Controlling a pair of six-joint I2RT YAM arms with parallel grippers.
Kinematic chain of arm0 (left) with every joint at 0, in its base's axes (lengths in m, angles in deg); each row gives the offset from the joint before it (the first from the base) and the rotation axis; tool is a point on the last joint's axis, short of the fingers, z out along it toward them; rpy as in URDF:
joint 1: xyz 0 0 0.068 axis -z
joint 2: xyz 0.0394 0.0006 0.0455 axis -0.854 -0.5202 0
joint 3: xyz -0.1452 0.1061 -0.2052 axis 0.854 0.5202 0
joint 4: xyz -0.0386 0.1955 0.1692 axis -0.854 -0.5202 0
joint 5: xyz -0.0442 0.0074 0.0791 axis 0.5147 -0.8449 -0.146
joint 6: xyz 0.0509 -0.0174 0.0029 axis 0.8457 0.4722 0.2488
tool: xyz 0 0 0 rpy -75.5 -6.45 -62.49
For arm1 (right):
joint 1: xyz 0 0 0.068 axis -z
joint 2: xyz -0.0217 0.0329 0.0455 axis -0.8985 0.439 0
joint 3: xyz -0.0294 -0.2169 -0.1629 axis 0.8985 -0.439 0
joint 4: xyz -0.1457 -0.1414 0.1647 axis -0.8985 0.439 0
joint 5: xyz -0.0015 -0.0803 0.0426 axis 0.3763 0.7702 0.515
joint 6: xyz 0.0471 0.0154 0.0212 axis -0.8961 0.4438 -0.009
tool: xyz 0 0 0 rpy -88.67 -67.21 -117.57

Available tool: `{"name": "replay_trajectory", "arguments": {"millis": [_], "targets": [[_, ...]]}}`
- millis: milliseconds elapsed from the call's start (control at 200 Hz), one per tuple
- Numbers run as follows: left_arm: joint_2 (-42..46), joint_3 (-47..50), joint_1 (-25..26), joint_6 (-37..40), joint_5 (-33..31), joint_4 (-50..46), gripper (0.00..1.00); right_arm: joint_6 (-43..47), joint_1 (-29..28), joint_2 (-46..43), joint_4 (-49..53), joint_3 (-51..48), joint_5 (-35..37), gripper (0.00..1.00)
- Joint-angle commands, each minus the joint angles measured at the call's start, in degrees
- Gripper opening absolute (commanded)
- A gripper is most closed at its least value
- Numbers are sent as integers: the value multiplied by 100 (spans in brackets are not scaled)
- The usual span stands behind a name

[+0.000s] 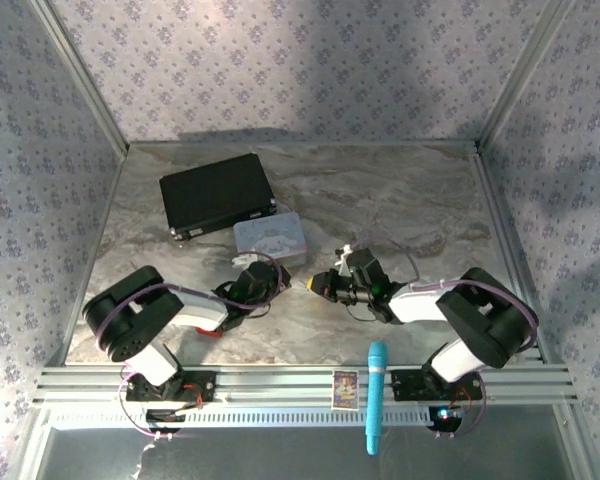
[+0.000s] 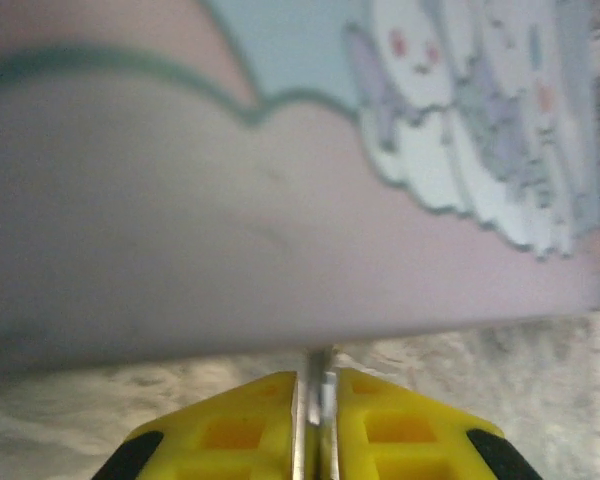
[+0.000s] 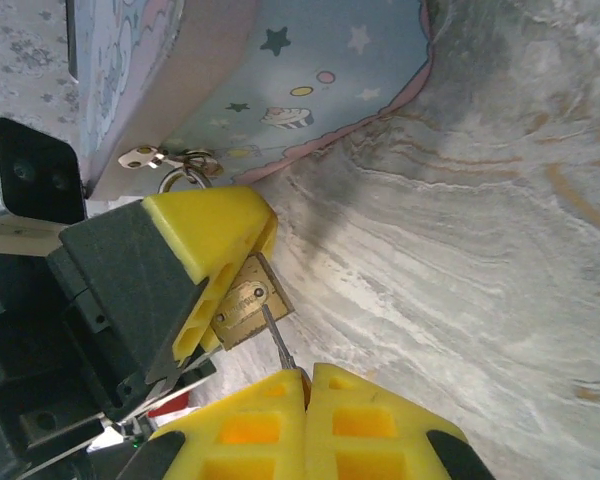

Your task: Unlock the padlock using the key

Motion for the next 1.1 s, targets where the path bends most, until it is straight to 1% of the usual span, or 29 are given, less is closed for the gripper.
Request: {"name": "replay_trajectory", "arguments": {"millis": [0, 80, 160, 250, 440, 540, 735, 1094], "targets": [[-237, 196, 102, -631, -13, 1238, 1, -558, -33, 250, -762, -64, -219, 0], [-237, 217, 143, -664, -68, 1394, 0, -899, -32, 487, -1303, -152, -349, 0], [-154, 172, 169, -638, -124, 1216, 0, -1101, -39, 620, -1578, -222, -386, 0], [-52, 129, 222, -650, -262, 940, 0, -1165, -58, 647, -1640, -258, -369, 0], [-78, 153, 245, -744, -296, 1121, 0, -1431, -55, 744, -1882, -313, -486, 0], [-50, 138, 247, -761, -314, 1061, 0, -1561, -66, 891, -2015, -294, -584, 0], [69, 94, 249, -748, -375, 765, 0, -1676, -61, 951, -2243, -500, -496, 0], [74, 12, 243, -777, -349, 693, 0, -1857, -151, 1035, -2506, -602, -570, 0]]}}
